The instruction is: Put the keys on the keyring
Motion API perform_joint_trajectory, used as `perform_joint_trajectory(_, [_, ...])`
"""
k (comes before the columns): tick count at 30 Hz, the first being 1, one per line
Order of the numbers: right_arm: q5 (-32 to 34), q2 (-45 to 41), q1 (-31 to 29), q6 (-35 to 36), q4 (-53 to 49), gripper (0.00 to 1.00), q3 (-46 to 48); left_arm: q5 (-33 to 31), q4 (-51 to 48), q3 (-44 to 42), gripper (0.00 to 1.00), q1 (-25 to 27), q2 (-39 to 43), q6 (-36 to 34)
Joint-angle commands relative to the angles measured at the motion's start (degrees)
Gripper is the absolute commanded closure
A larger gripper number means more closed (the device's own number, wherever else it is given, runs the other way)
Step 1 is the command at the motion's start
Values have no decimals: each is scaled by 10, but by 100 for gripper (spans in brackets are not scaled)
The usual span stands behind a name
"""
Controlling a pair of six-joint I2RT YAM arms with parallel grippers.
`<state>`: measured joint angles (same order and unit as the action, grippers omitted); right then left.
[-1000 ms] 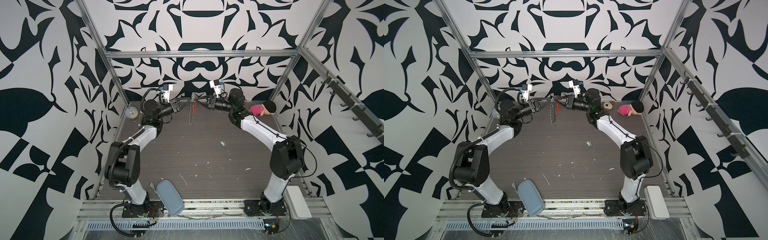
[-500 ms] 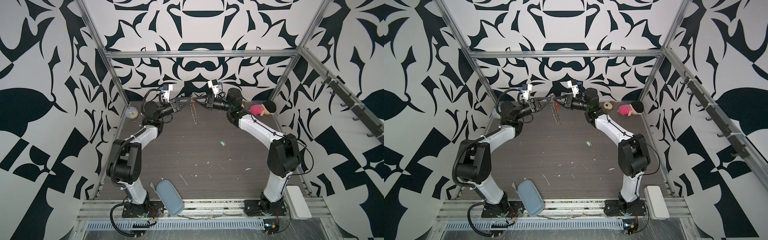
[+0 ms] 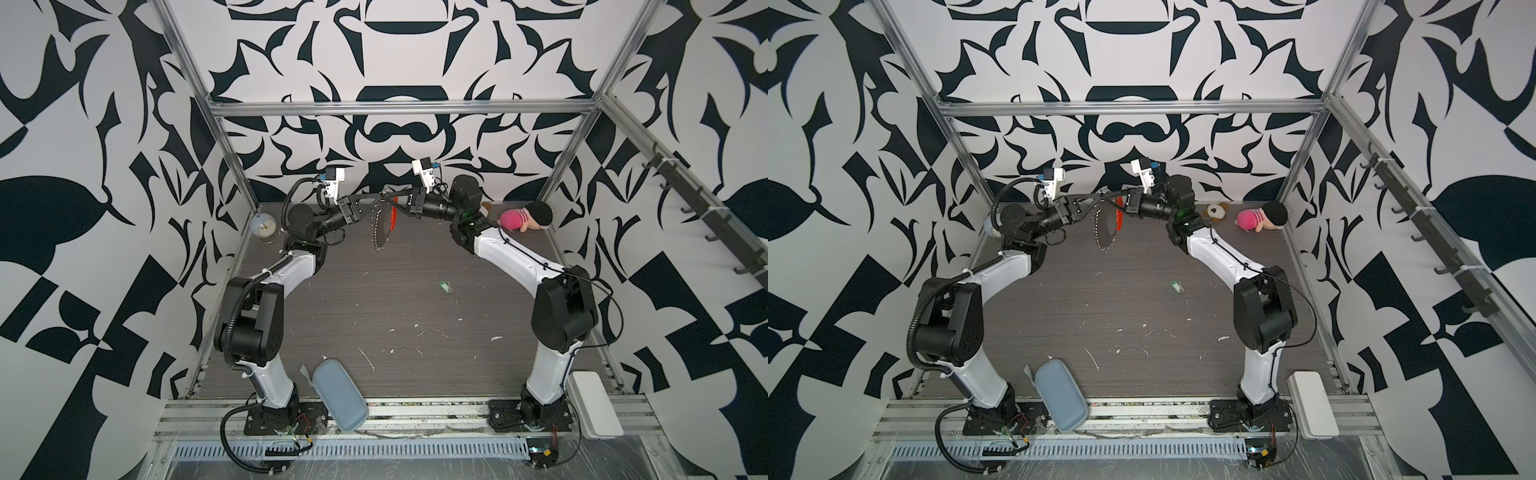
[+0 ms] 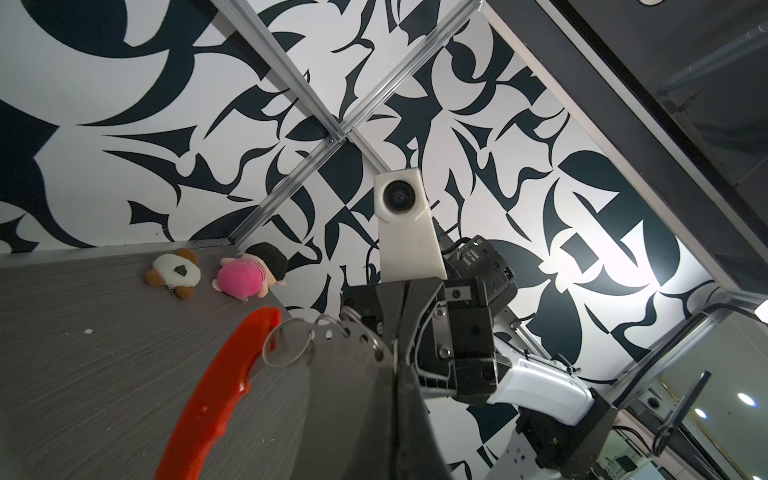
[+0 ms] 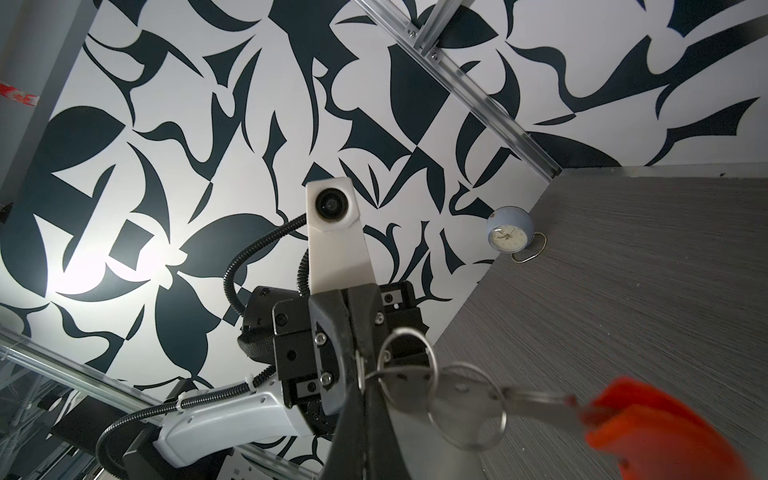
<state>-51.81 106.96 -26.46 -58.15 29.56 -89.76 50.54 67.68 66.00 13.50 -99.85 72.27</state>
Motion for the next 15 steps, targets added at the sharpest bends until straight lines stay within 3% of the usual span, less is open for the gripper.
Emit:
perform_joint_trajectory(1, [-13,-10,-10,-3,45,100,-23,8,36,11,100,1,-7,4])
perform_joint_trajectory(9, [-8,-22,-1,-2,37,100,-5,-7,43,0,100,0,1,6])
perform_joint_trajectory(15, [-20,-36,-3,64,-19,100,-18,-10,-2,7,100,4,-3,0])
